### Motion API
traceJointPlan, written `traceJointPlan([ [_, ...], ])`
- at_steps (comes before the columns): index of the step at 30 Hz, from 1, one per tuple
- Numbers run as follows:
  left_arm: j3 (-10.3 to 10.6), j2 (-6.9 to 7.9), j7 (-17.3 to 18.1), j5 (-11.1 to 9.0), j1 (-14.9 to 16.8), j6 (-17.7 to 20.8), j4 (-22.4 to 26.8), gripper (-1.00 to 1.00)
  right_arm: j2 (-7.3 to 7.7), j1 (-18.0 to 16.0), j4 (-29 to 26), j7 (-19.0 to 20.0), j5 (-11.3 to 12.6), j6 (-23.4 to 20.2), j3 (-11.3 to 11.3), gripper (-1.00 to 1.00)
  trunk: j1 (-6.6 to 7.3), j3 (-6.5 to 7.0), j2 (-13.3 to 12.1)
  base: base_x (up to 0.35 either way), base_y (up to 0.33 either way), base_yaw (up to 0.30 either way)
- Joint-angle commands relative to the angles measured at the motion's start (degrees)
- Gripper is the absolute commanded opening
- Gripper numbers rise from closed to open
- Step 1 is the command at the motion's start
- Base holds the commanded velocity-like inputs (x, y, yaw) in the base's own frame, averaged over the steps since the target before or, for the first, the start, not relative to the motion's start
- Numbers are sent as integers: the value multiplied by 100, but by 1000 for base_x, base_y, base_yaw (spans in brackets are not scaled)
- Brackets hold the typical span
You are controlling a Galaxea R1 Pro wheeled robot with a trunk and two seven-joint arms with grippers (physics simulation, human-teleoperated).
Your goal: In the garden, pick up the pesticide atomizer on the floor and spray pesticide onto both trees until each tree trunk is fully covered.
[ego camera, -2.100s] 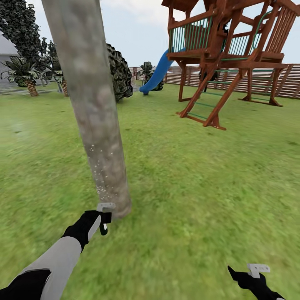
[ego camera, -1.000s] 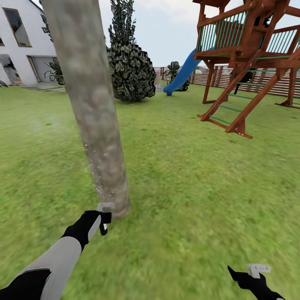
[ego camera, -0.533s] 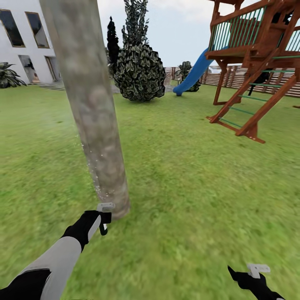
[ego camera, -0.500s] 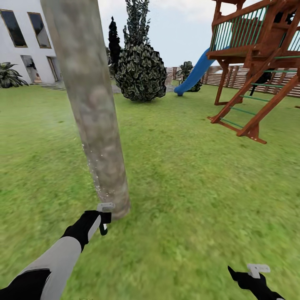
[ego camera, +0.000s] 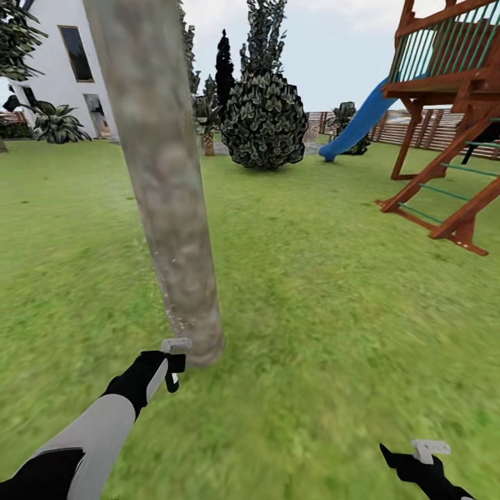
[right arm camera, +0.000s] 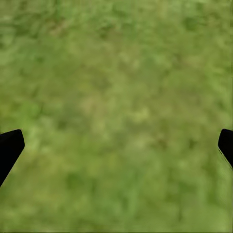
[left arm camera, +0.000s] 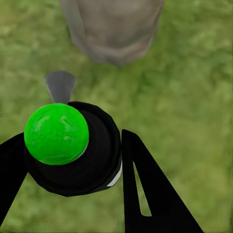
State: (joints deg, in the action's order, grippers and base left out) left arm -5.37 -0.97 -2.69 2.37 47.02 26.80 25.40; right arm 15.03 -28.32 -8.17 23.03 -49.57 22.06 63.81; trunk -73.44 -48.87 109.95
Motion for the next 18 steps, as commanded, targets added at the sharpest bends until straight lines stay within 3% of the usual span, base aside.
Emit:
traceJointPlan([
  [1, 1, 1, -3, 2, 0, 0, 0, -100, 0, 1, 0, 0, 0, 0, 0, 100, 0, 0, 0, 132, -266, 251],
  [6, 1, 8, -3, 7, 0, -2, 0, -100, 0, 1, 0, 0, 0, 0, 0, 100, 0, 0, 0, 93, -121, 247],
  [9, -9, -41, 5, -46, -98, -23, 65, -100, -1, 2, -2, 0, 5, 0, 4, 100, 0, 0, 0, 6, -5, 56],
  [12, 21, -160, 20, -9, -129, -39, 604, -100, -8, 2, 0, 0, 1, 0, 0, 100, 0, 0, 0, -1, -1, 6],
  [14, 254, -173, 8, 5, -131, -41, 878, -100, -7, 1, 0, 0, 1, 0, 0, 100, 0, 0, 0, -200, 45, 1],
  [17, 795, -224, -139, -2, -125, -11, 1393, -100, -1, 0, -3, 0, 8, 0, 5, 100, 0, 0, 0, -132, 32, -2],
  [18, 855, -253, -149, 5, -103, 22, 1474, -100, 0, 0, -6, 0, 9, 0, 7, 100, 0, 2, 0, -16, 4, -136],
])
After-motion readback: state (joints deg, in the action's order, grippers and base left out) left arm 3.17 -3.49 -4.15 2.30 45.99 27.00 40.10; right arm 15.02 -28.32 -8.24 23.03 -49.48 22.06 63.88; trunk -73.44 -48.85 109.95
